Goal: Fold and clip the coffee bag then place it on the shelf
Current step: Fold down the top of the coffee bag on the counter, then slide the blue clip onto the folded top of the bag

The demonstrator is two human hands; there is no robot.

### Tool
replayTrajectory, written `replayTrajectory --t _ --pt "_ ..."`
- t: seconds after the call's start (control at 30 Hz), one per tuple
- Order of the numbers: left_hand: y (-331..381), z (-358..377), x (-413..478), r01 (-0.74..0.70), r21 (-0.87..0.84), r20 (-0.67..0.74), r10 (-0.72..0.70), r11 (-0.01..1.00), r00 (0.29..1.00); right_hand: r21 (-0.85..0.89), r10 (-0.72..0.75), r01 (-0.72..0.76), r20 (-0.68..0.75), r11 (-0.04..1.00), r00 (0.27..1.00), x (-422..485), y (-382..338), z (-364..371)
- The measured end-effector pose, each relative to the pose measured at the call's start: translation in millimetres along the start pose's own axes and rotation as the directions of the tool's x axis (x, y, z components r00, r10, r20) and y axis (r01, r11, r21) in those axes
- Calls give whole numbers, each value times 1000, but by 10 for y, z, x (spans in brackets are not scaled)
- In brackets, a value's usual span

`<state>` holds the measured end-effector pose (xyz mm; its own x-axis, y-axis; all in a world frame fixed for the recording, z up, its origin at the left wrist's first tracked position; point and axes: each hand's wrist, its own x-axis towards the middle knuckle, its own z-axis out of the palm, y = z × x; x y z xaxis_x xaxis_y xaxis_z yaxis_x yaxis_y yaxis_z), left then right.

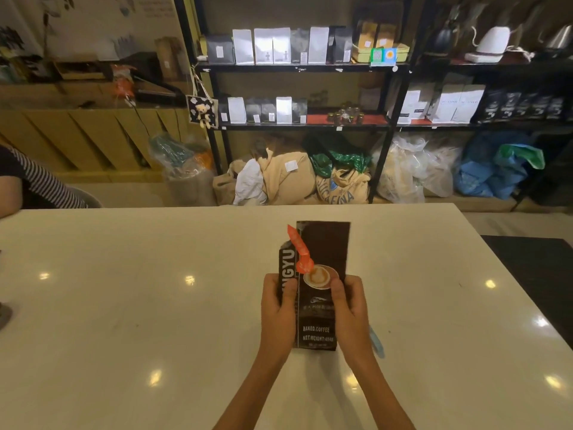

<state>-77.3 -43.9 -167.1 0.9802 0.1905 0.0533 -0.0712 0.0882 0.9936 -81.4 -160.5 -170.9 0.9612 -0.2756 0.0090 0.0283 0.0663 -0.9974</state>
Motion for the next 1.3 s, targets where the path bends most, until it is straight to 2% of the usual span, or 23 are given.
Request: replayTrajectory --t 0.07,0.1,0.17,0.2,0.27,0.33,0.37,0.43,0.5,0.57,0.63,0.73,0.83,1.0,1.07,1.13,1.2,1.3 --pt "-20 -15 53 10 1 -85 -10 1000 996 -70 -5 13 106 997 994 73 1 -75" --pt "-21 -23 88 16 -6 -95 -17 1000 995 -116 -29 41 105 992 994 127 -1 -155" --pt "-35 -51 142 30 -27 -75 -32 999 997 -309 -73 61 -28 949 997 249 76 -421" --pt "-48 -68 160 27 -27 -61 -29 999 998 -475 -80 27 -91 880 993 297 166 -581" --pt "-68 -83 174 21 -22 -34 -22 1000 999 -771 23 -90 -97 631 995 294 349 -812" --pt "-70 -72 180 18 -16 -13 -18 1000 1000 -920 106 -44 -3 389 994 217 541 -892" --pt "-70 -66 185 5 -7 2 -5 1000 1000 -943 111 5 44 332 993 178 591 -903" --pt "-74 -71 198 -48 34 48 46 998 998 -929 99 34 75 369 992 153 573 -911" --pt "-71 -107 216 -125 96 97 116 987 989 -834 142 -17 74 551 987 168 440 -931" --pt "-71 -142 245 -222 136 129 205 966 970 -630 184 -73 112 773 977 173 245 -946" --pt "-87 -160 269 -303 189 168 273 934 947 -478 155 -49 186 877 970 122 28 -944" --pt "-50 -199 252 -305 221 233 254 926 939 -474 58 73 255 877 965 40 -210 -880" --pt "-16 -254 245 -300 231 282 232 925 931 -482 -65 188 261 856 963 4 -388 -852" --pt "50 -265 321 -153 186 350 81 971 933 -368 -137 277 363 888 922 -25 -462 -823" --pt "30 -289 361 -143 200 381 58 969 923 -276 -219 308 310 910 925 2 -418 -783" --pt "16 -303 386 -132 202 395 42 970 918 -306 -277 330 206 893 939 93 -382 -694" --pt "5 -301 396 -124 214 388 32 969 921 -348 -261 307 172 886 950 193 -322 -527" --pt "-29 -292 415 -147 223 356 60 964 933 -299 -174 249 256 921 951 265 -160 -261"
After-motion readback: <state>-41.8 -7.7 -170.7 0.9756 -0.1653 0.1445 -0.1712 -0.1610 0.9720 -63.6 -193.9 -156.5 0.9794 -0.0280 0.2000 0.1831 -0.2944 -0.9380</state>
